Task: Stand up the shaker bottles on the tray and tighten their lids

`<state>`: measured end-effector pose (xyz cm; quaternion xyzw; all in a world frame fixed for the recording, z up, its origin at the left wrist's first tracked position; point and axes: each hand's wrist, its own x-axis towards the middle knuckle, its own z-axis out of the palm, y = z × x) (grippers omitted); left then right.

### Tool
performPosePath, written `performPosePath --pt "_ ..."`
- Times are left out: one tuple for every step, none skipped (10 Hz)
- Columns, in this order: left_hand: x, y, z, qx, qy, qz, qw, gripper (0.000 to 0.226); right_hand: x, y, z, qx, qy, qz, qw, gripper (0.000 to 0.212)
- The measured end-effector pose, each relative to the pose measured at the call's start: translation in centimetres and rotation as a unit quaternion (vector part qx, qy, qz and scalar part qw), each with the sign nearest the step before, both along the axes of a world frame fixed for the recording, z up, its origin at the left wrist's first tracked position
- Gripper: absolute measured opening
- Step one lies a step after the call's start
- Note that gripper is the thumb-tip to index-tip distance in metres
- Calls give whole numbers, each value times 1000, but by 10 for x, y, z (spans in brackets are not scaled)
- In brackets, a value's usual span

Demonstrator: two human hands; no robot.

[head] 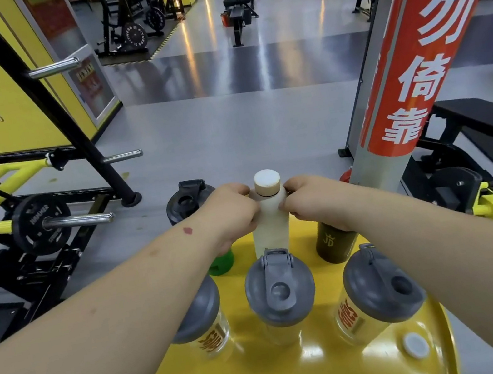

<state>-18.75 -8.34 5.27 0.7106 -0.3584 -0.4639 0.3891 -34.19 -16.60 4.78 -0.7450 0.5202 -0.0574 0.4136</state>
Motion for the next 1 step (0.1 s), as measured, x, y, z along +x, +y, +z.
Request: performPosePath --pt "3 9 9 -17 35 21 999 46 -2 7 9 -28 -10 -22 999 29"
